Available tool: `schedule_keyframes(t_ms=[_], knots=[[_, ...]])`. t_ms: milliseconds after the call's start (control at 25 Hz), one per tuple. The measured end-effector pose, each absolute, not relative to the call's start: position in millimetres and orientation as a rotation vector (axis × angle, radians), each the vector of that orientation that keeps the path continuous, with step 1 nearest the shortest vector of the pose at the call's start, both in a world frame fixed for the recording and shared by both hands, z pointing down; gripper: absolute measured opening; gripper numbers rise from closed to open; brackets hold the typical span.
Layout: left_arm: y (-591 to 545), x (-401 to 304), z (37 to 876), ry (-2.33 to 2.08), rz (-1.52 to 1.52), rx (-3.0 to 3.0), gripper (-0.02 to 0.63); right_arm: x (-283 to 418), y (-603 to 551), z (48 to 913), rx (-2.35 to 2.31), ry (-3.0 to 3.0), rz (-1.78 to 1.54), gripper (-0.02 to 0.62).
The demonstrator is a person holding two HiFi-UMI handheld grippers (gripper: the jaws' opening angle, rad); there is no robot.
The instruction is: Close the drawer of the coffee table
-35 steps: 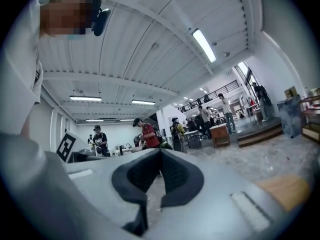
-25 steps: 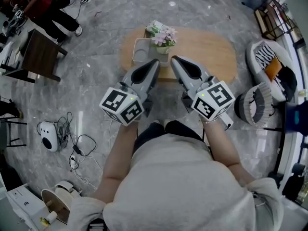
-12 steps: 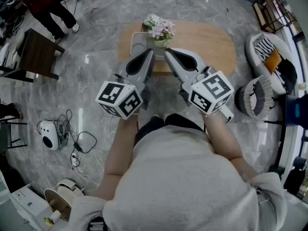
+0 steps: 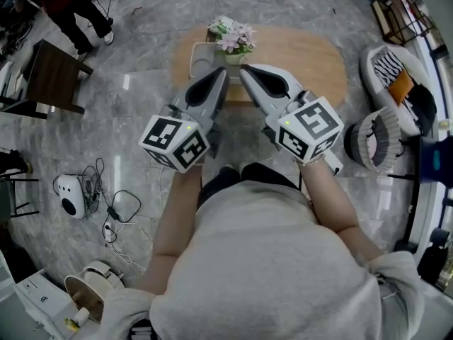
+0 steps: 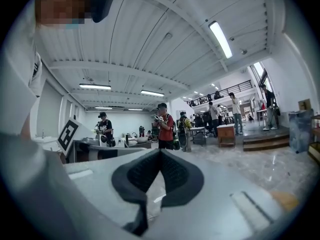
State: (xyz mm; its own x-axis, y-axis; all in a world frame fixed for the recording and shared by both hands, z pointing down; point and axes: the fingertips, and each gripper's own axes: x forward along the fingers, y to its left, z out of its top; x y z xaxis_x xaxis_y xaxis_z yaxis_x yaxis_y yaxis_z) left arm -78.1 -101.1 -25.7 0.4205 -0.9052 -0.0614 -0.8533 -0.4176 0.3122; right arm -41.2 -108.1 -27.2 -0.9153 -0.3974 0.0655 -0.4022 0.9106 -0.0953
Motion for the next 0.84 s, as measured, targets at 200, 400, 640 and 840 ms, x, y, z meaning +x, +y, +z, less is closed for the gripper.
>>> schedule_keyframes(t_ms=[200,400,640,840], knots=[[-99.2,-79.6,-25.7,-1.552,-0.312,2.464,0.003,-44.1,-101.7,-23.9,0.611,-3.022,0.164,0.002],[-97.2,-81.0,-23.9,-1.564,-0.300,2.457,0.003,-44.9,-96.8,-17.2,0.593,-3.006,0.175,0.002],[-98.8,-81.2,-15.5,-1.571,-0.299,2.396,0.003,-44.1,-100.0,-15.4,0.596,-3.005,0.193,0.002],[-97.3,-82.0,-12.0,-1.573,-0.285,2.386,0.003,-42.2,-95.6,-12.1,0.579,-2.994,0.174,0.002]])
